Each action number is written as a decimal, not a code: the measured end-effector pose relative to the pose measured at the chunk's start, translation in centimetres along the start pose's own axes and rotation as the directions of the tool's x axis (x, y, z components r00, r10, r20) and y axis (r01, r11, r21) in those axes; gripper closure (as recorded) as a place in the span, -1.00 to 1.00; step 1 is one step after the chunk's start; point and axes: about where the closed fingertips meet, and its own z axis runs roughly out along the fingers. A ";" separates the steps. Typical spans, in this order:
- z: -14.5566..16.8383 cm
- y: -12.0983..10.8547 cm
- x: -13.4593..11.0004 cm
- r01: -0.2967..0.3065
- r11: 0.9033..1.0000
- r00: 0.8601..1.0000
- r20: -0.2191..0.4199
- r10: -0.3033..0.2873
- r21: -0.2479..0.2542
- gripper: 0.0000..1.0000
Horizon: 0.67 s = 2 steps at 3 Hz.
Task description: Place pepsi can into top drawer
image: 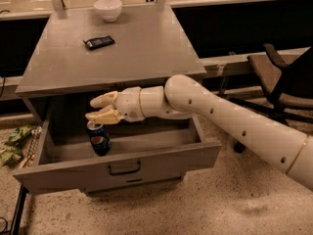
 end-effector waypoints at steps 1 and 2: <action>-3.1 -1.7 -2.9 -0.011 0.999 0.999 -0.051 0.013 0.053 0.86; -6.0 -2.8 -3.8 -0.001 0.985 0.998 -0.069 0.013 0.172 1.00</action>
Offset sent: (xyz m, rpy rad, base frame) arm 0.0424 -0.0980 0.0742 -0.0663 -0.0731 -0.3718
